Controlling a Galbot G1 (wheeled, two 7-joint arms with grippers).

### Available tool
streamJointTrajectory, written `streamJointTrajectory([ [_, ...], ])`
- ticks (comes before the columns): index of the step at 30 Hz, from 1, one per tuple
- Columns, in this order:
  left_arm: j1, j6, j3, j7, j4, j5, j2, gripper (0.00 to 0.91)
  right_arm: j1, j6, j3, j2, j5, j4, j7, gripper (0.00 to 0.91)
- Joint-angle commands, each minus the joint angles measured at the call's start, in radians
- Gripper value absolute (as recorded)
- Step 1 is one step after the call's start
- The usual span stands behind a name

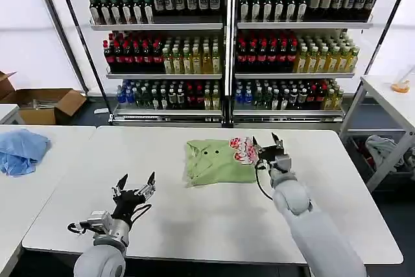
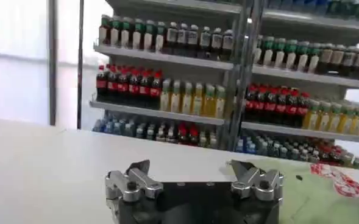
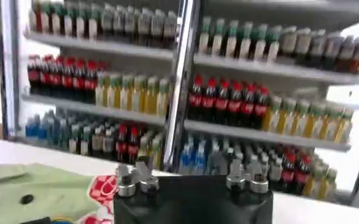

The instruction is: Fold and organize the clothes.

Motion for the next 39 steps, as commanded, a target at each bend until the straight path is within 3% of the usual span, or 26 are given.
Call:
streamJointTrajectory([
  [1, 0.012, -0.007, 0.007, 0.003, -0.013, 0.033, 0.004, 0.907, -0.458, 0.109, 0.224, -0.041, 0.014, 0.413, -0.024, 0.907],
  [14, 0.010, -0.012, 0.000, 0.003, -0.016, 0.034, 0.011, 0.907, -0.654, 0.097, 0.288, -0.007, -0.014, 0.508, -0.052, 0.907],
  [22, 0.028, -0.021, -0.011, 0.008, -0.016, 0.063, 0.014, 0.907, -0.652, 0.120, 0.279, -0.001, -0.025, 0.520, -0.047, 0.907],
  [25, 0.035, -0.020, -0.021, 0.011, -0.022, 0.064, 0.011, 0.907, -0.658, 0.138, 0.270, 0.000, -0.068, 0.528, -0.040, 0.907],
  [39, 0.106, -0.019, -0.104, 0.033, -0.065, 0.067, 0.021, 0.907, -0.672, 0.136, 0.248, -0.008, -0.116, 0.568, -0.002, 0.907],
])
